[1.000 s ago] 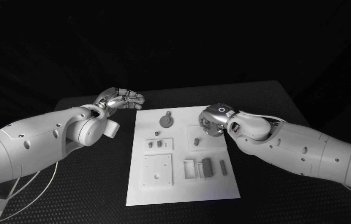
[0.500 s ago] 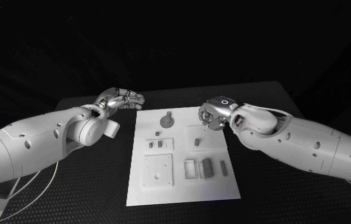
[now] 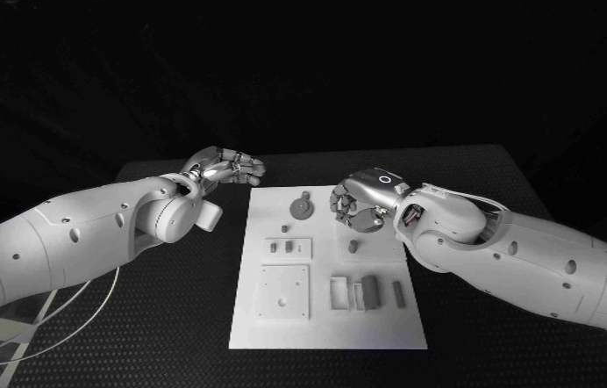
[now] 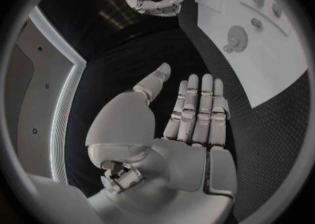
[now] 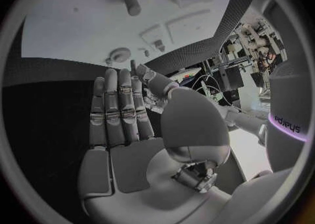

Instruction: Assemble the parts on the task board

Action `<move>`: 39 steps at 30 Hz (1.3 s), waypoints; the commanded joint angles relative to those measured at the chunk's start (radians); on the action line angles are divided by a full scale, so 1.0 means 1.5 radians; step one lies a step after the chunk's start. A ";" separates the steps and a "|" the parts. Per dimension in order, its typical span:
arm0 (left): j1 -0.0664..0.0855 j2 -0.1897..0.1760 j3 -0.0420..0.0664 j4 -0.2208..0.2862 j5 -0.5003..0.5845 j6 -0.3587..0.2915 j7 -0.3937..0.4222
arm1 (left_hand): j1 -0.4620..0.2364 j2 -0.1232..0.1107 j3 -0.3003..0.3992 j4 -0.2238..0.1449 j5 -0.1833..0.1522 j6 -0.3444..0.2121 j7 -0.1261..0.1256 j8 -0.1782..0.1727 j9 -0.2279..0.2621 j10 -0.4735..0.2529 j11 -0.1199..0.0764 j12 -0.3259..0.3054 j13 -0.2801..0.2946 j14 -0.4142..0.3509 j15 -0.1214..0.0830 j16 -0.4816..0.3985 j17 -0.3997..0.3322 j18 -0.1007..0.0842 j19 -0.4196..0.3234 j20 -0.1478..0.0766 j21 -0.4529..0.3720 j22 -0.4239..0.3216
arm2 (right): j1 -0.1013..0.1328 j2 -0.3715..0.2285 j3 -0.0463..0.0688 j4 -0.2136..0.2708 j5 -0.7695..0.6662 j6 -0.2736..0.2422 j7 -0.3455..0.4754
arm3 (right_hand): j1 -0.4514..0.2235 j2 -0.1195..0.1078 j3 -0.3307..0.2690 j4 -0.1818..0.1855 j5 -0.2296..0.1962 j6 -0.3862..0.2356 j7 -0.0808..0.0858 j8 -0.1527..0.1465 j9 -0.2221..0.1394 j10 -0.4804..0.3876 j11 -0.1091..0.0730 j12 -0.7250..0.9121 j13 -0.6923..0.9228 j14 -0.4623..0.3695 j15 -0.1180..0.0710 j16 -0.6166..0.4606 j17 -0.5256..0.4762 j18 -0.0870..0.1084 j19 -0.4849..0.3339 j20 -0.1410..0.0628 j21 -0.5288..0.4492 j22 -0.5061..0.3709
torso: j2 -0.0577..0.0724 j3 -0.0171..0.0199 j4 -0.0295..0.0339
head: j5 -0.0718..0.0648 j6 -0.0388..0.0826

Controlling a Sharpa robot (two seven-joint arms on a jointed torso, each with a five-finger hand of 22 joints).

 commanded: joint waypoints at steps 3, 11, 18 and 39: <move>0.000 0.002 0.000 0.000 0.004 -0.001 0.010 | 0.002 0.005 -0.002 -0.001 -0.001 -0.005 0.000 0.002 -0.001 -0.007 0.000 -0.002 -0.001 0.003 0.004 -0.003 0.001 -0.002 -0.004 -0.001 0.003 -0.001 | -0.007 0.018 -0.001 0.017 -0.010 -0.020 0.022 | 0.001 0.006 0.003 -0.001 -0.001 0.004 0.001 0.004 0.000 0.003 0.000 0.002 0.001 0.006 0.001 0.000 0.001 0.006 0.004 0.001 0.002 0.001 | 0.000 -0.0004 -0.0010 | 0.040 -0.009; 0.001 0.006 0.001 -0.007 0.004 -0.005 0.011 | 0.002 0.004 -0.002 -0.001 -0.001 -0.004 0.000 0.002 -0.001 -0.006 0.000 -0.001 -0.001 0.003 0.003 -0.003 0.002 -0.002 -0.003 0.000 0.003 -0.002 | -0.028 0.050 -0.023 0.014 -0.030 -0.024 0.031 | 0.001 0.006 0.003 -0.001 -0.001 0.004 0.001 0.004 0.000 0.003 0.000 0.002 0.001 0.006 0.001 0.000 0.001 0.007 0.004 0.001 0.001 0.001 | 0.000 -0.0002 0.0002 | 0.078 -0.018; 0.001 0.009 0.001 -0.011 0.004 -0.006 0.010 | 0.002 0.004 -0.002 -0.001 -0.001 -0.004 0.000 0.002 -0.001 -0.006 0.000 -0.001 -0.001 0.004 0.003 -0.004 0.002 -0.002 -0.003 -0.001 0.003 -0.002 | -0.036 0.068 -0.056 0.006 -0.042 -0.024 0.036 | 0.001 0.006 0.003 -0.001 -0.001 0.004 0.001 0.004 0.000 0.002 0.000 0.002 0.001 0.006 0.001 -0.001 0.001 0.007 0.004 0.001 0.001 0.001 | 0.000 -0.0009 0.0005 | 0.098 -0.029; 0.002 0.015 0.001 -0.009 0.004 -0.007 0.010 | 0.004 0.003 -0.002 -0.001 -0.001 -0.004 -0.001 0.003 -0.001 -0.007 0.000 -0.001 -0.001 0.004 0.003 -0.005 0.004 -0.002 -0.004 0.000 0.003 -0.003 | -0.074 0.110 -0.072 -0.033 -0.050 -0.026 0.042 | 0.001 0.007 0.003 -0.001 -0.001 0.004 0.002 0.003 0.001 0.003 0.000 0.001 0.002 0.006 0.002 -0.002 0.002 0.007 0.004 0.002 0.000 0.002 | 0.000 -0.0018 0.0011 | 0.136 -0.052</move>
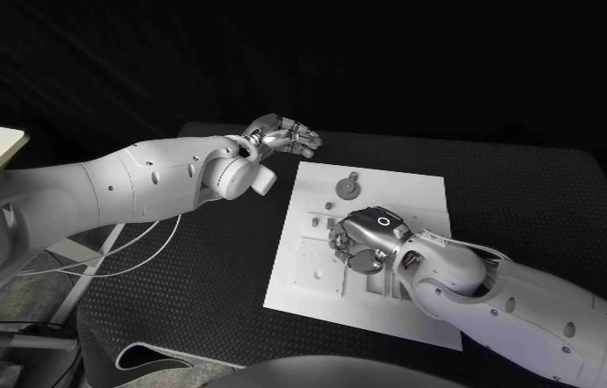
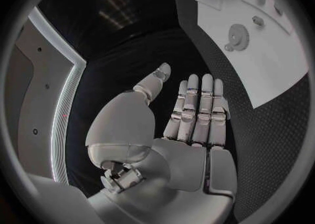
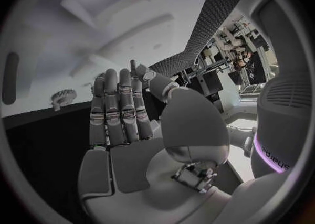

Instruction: Assemble the parts on the task board

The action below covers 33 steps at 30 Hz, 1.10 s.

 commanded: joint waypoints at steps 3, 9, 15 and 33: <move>0.001 0.001 0.001 0.002 0.004 -0.003 0.008 | 0.003 0.003 -0.003 -0.001 -0.001 -0.004 -0.001 0.003 -0.001 -0.007 0.000 -0.001 -0.001 0.001 0.001 -0.003 0.001 -0.002 -0.004 0.000 0.003 -0.001 | -0.002 0.002 0.000 -0.001 -0.011 -0.003 0.007 | 0.001 0.007 0.003 -0.001 -0.001 0.004 0.001 0.003 0.001 0.003 0.000 0.001 0.001 0.004 -0.001 -0.002 0.001 0.007 0.004 0.002 0.000 0.001 | -0.001 -0.0008 -0.0001 | 0.010 -0.005; 0.001 0.001 0.001 0.003 0.004 -0.002 0.008 | 0.003 0.003 -0.003 -0.001 -0.001 -0.004 -0.001 0.003 -0.001 -0.007 0.000 -0.001 -0.001 0.001 0.001 -0.003 0.002 -0.003 -0.004 0.000 0.003 -0.002 | -0.004 0.005 0.000 -0.005 -0.014 -0.001 0.006 | 0.001 0.007 0.003 -0.001 -0.001 0.004 0.001 0.003 0.001 0.003 0.000 0.001 0.001 0.004 -0.001 -0.002 0.002 0.007 0.004 0.002 0.000 0.001 | 0.000 -0.0004 -0.0004 | 0.012 -0.007; 0.002 0.001 0.001 0.004 0.004 -0.002 0.007 | 0.003 0.003 -0.003 -0.001 -0.001 -0.004 -0.001 0.003 -0.001 -0.007 0.000 -0.001 -0.001 0.001 0.001 -0.004 0.002 -0.003 -0.004 0.000 0.003 -0.002 | -0.006 0.008 -0.001 -0.010 -0.015 -0.001 0.007 | 0.001 0.007 0.003 -0.001 -0.001 0.004 0.001 0.003 0.001 0.003 0.000 0.000 0.001 0.004 -0.001 -0.002 0.002 0.007 0.004 0.002 0.000 0.001 | -0.001 0.0000 -0.0007 | 0.014 -0.009; 0.002 0.002 0.001 0.005 0.004 -0.001 0.007 | 0.004 0.003 -0.003 -0.001 -0.001 -0.004 -0.001 0.003 -0.001 -0.007 0.000 -0.001 -0.001 0.001 0.001 -0.005 0.003 -0.003 -0.004 0.000 0.003 -0.003 | -0.011 0.015 -0.004 -0.026 -0.017 0.003 0.007 | 0.001 0.007 0.003 -0.001 -0.001 0.003 0.002 0.003 0.002 0.003 0.000 0.000 0.002 0.004 -0.001 -0.003 0.003 0.007 0.004 0.002 -0.001 0.001 | -0.001 0.0002 -0.0010 | 0.024 -0.017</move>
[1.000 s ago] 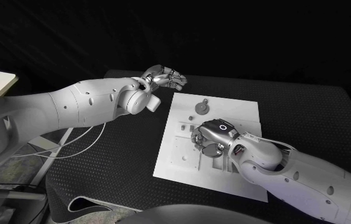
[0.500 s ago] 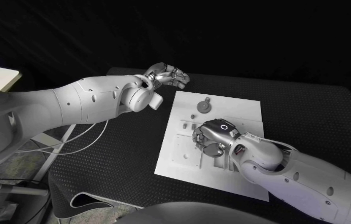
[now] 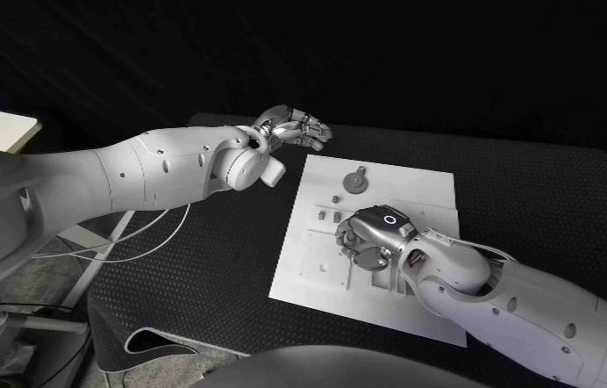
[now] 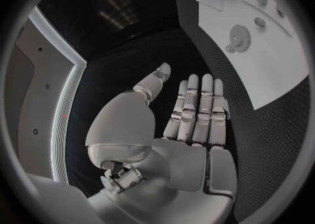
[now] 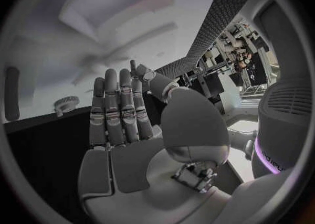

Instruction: Assemble the parts on the task board

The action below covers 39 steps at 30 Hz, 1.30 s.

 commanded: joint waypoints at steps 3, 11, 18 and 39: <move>0.001 0.001 0.001 0.002 0.004 0.000 0.007 | 0.004 0.003 -0.003 -0.001 -0.001 -0.004 -0.001 0.003 -0.001 -0.005 -0.002 -0.001 -0.001 0.001 0.001 -0.003 0.001 -0.003 -0.004 0.000 0.003 -0.001 | -0.001 0.003 -0.001 -0.002 -0.009 0.004 0.005 | 0.001 0.007 0.003 -0.001 -0.001 0.004 0.001 0.003 0.001 0.003 0.000 0.000 0.001 0.004 -0.001 -0.003 0.001 0.007 0.004 0.002 -0.001 0.001 | 0.000 0.0001 -0.0001 | 0.002 -0.002; 0.001 0.001 0.001 0.002 0.004 0.001 0.006 | 0.004 0.003 -0.003 -0.001 -0.001 -0.004 -0.001 0.003 -0.001 -0.005 -0.002 -0.001 -0.001 0.001 0.001 -0.003 0.002 -0.003 -0.004 0.000 0.003 -0.001 | -0.001 0.004 -0.003 -0.003 -0.008 0.005 0.006 | 0.001 0.007 0.003 -0.001 -0.001 0.003 0.002 0.003 0.001 0.003 0.000 0.000 0.001 0.004 -0.001 -0.004 0.001 0.007 0.004 0.002 -0.001 0.001 | 0.000 0.0003 -0.0005 | 0.004 -0.003; 0.001 0.001 0.001 0.002 0.004 0.000 0.006 | 0.004 0.003 -0.003 -0.001 -0.001 -0.004 -0.001 0.003 -0.001 -0.005 -0.002 -0.001 -0.001 0.001 0.002 -0.003 0.002 -0.003 -0.004 0.000 0.003 -0.002 | -0.002 0.006 -0.004 -0.002 -0.007 0.007 0.006 | 0.001 0.007 0.003 -0.001 -0.001 0.003 0.002 0.003 0.001 0.003 0.000 -0.001 0.001 0.004 -0.001 -0.004 0.001 0.007 0.004 0.002 -0.001 0.001 | 0.000 0.0004 -0.0001 | 0.004 -0.004; 0.001 0.002 0.001 0.001 0.004 0.001 0.005 | 0.004 0.003 -0.003 -0.001 -0.001 -0.005 0.000 0.003 -0.001 -0.005 -0.002 -0.002 -0.001 0.001 0.002 -0.005 0.003 -0.003 -0.004 0.000 0.003 -0.003 | -0.004 0.011 -0.010 -0.015 -0.006 0.015 0.004 | 0.000 0.008 0.003 -0.001 -0.001 0.003 0.002 0.003 0.002 0.003 0.000 -0.001 0.001 0.004 0.000 -0.005 0.002 0.008 0.004 0.003 -0.002 0.002 | 0.000 0.0000 -0.0003 | 0.008 -0.007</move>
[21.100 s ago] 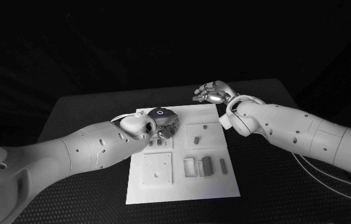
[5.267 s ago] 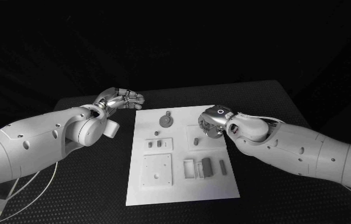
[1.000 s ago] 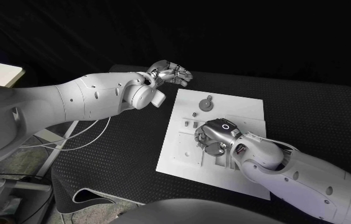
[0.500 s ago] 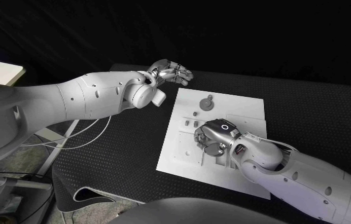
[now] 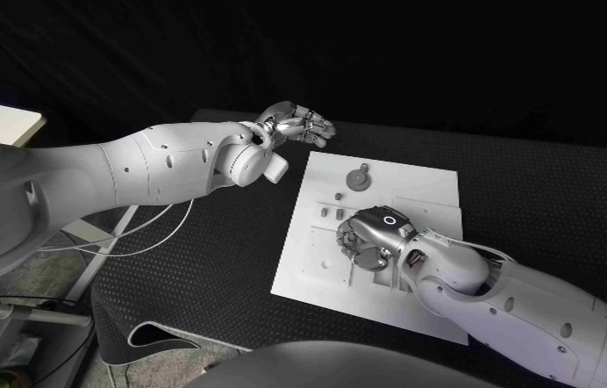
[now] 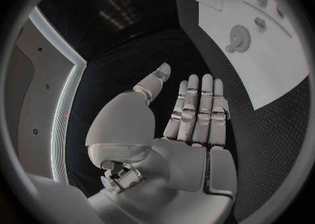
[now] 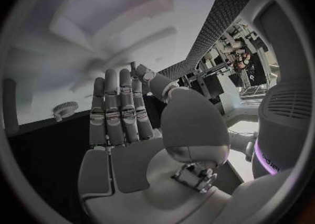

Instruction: Assemble the parts on the task board

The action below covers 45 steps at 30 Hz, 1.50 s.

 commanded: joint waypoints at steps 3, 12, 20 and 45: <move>0.001 0.001 0.001 0.002 0.004 0.001 0.005 | 0.004 0.003 -0.003 -0.001 -0.001 -0.005 0.000 0.003 -0.001 -0.003 0.000 -0.002 -0.001 0.001 0.002 -0.002 0.001 -0.003 -0.004 0.000 0.003 -0.001 | -0.001 0.003 -0.002 -0.006 -0.006 0.017 0.002 | 0.000 0.008 0.003 -0.001 -0.001 0.003 0.002 0.003 0.000 0.003 0.000 -0.002 0.001 0.004 0.000 -0.003 0.001 0.008 0.004 0.003 -0.002 0.001 | 0.000 0.0000 -0.0003 | 0.000 -0.001; 0.001 0.001 0.001 0.002 0.004 0.002 0.005 | 0.004 0.003 -0.003 -0.001 -0.001 -0.005 0.000 0.003 -0.001 -0.003 0.000 -0.002 -0.001 0.001 0.002 -0.003 0.001 -0.003 -0.004 0.000 0.003 -0.002 | -0.002 0.011 -0.011 -0.014 -0.006 0.026 0.003 | -0.001 0.009 0.003 -0.001 -0.001 0.002 0.002 0.002 0.000 0.002 0.001 -0.002 0.001 0.004 0.000 -0.004 0.002 0.008 0.004 0.003 -0.003 0.001 | 0.000 0.0002 -0.0001 | 0.000 -0.001; 0.001 0.001 0.001 0.002 0.004 0.002 0.004 | 0.004 0.003 -0.003 -0.001 -0.001 -0.005 0.000 0.003 -0.001 -0.003 0.000 -0.002 -0.001 0.002 0.002 -0.003 0.002 -0.003 -0.004 0.000 0.003 -0.002 | -0.002 0.011 -0.012 -0.015 -0.006 0.032 0.001 | -0.002 0.009 0.003 -0.001 -0.001 0.002 0.002 0.002 0.000 0.002 0.001 -0.003 0.001 0.003 0.000 -0.005 0.002 0.008 0.004 0.003 -0.004 0.001 | 0.000 -0.0004 -0.0001 | 0.000 -0.002; 0.002 -0.003 0.001 0.003 0.004 0.000 0.003 | 0.004 0.002 -0.004 -0.001 -0.001 -0.006 0.000 0.003 -0.001 -0.004 0.001 -0.002 -0.002 0.001 0.002 -0.005 0.003 -0.003 -0.005 0.000 0.002 -0.003 | 0.000 -0.013 -0.013 0.003 0.033 -0.031 0.016 | -0.046 -0.071 -0.034 0.002 -0.001 -0.111 0.045 -0.060 -0.027 -0.108 0.058 -0.071 -0.027 -0.050 0.029 -0.052 -0.007 -0.007 -0.049 0.012 -0.033 0.014 | 0.000 0.0008 -0.0006 | -0.004 -0.001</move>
